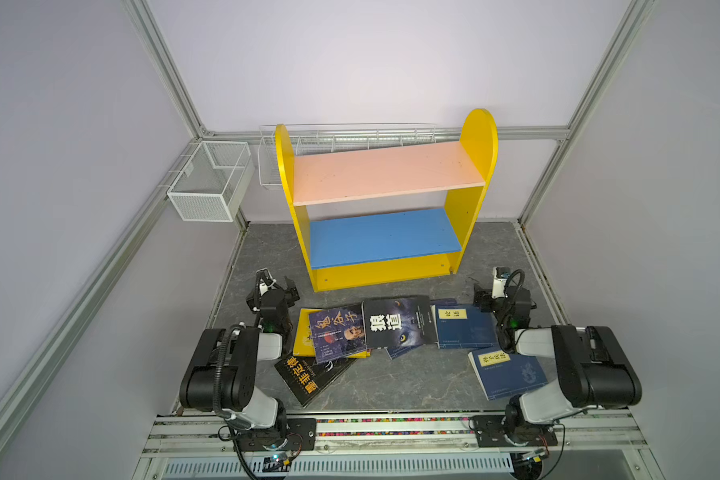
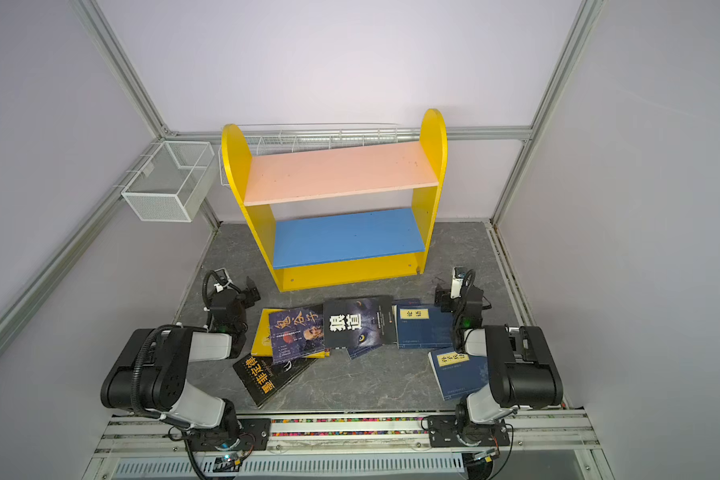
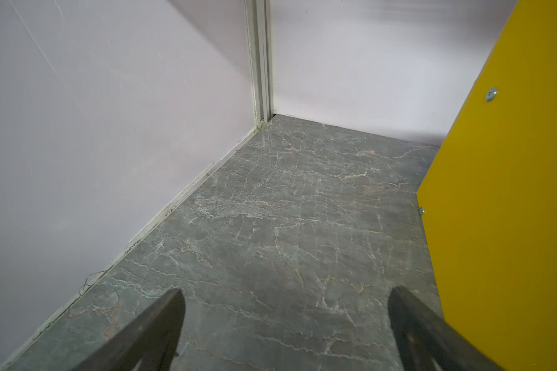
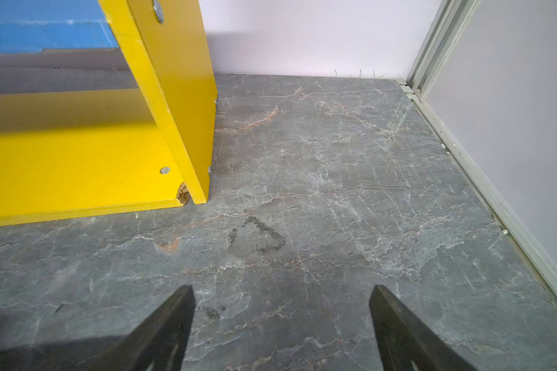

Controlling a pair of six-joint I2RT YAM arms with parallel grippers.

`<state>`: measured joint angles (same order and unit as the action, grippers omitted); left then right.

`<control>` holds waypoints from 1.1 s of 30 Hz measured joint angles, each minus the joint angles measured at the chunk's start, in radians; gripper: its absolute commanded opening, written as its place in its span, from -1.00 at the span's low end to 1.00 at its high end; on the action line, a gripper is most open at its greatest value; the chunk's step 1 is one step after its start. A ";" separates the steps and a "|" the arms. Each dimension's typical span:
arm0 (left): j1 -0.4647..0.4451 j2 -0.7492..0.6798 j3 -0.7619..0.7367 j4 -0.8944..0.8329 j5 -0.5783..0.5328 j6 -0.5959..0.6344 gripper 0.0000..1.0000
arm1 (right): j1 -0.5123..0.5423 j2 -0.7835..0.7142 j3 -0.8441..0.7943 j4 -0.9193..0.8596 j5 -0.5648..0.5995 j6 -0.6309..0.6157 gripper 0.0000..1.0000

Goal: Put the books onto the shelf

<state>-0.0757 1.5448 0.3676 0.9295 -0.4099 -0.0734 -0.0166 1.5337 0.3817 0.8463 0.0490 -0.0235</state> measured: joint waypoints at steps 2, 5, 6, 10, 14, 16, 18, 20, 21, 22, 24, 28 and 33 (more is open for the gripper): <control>0.000 0.000 0.000 0.000 0.000 0.000 0.98 | 0.000 0.000 0.000 -0.001 -0.003 0.000 0.76; 0.000 0.000 0.000 0.000 0.000 0.000 0.98 | 0.000 0.000 0.000 -0.001 -0.006 0.000 0.76; 0.000 0.000 0.000 0.000 0.000 0.000 0.98 | 0.000 0.000 0.000 0.000 -0.006 0.000 0.76; 0.000 0.000 0.000 0.000 0.000 0.000 0.98 | 0.000 0.000 0.000 -0.001 -0.007 0.000 0.76; 0.000 0.000 0.000 0.000 0.000 0.001 0.98 | 0.000 0.000 0.000 -0.001 -0.013 0.000 0.76; 0.000 0.000 0.000 0.000 0.000 0.001 0.98 | 0.000 0.000 0.000 -0.001 -0.013 0.000 0.76; 0.000 0.000 0.000 0.000 0.000 0.003 0.98 | 0.000 0.000 0.000 -0.001 -0.013 0.000 0.76; 0.000 0.000 0.000 0.000 0.000 0.003 0.98 | -0.001 0.000 0.000 -0.002 -0.013 0.000 0.76; 0.000 0.000 0.000 0.000 0.000 0.003 0.98 | -0.002 0.000 0.000 -0.002 -0.013 0.000 0.76; 0.000 0.000 0.000 0.000 0.000 0.003 0.98 | -0.002 0.000 0.000 -0.003 -0.013 0.000 0.76; 0.000 0.000 0.000 0.000 0.000 0.003 0.98 | -0.002 0.000 0.000 -0.003 -0.014 0.000 0.76; 0.000 0.000 0.000 0.000 0.000 0.003 0.98 | -0.002 0.000 0.000 -0.003 -0.013 0.000 0.76; 0.000 0.000 0.000 0.000 0.000 0.004 0.98 | -0.002 0.000 0.000 -0.003 -0.014 0.000 0.76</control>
<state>-0.0761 1.5452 0.3676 0.9295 -0.4103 -0.0696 -0.0181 1.5337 0.3817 0.8429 0.0349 -0.0235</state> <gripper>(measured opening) 0.991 0.880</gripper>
